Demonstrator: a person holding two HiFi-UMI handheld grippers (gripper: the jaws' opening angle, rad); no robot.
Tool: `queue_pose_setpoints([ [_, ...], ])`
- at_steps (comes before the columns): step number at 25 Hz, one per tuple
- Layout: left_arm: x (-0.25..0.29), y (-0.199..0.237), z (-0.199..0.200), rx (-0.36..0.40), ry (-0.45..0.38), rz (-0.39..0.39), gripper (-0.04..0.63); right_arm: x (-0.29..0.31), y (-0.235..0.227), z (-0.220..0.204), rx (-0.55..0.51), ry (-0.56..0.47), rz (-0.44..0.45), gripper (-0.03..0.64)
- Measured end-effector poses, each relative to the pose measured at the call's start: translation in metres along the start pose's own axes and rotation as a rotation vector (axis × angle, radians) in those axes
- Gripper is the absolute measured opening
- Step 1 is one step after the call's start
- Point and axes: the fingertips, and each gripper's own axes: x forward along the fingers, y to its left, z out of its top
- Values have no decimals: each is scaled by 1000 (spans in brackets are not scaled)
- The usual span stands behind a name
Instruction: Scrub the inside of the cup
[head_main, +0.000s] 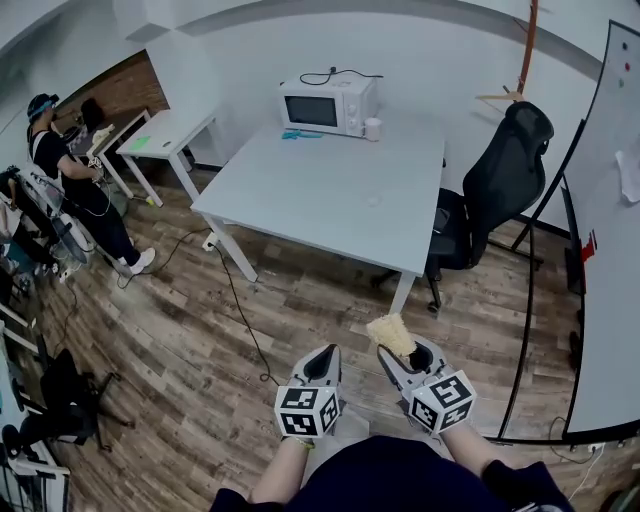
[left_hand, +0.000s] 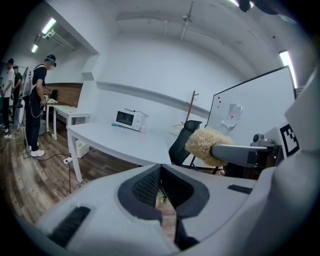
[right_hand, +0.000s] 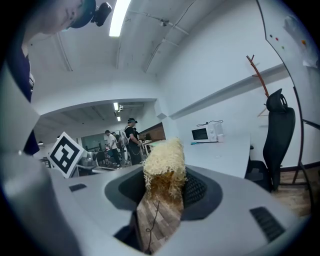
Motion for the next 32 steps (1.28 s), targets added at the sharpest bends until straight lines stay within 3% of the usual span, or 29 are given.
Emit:
queue_pose_setpoints([
  [15, 50, 92, 46, 44, 17, -53, 18, 106, -2, 22, 35, -41, -59, 179],
  [23, 76, 110, 52, 46, 49, -84, 18, 128, -18, 17, 67, -20, -114, 179],
  [32, 130, 116, 66, 46, 67, -107, 18, 161, -70, 20, 97, -5, -152, 179],
])
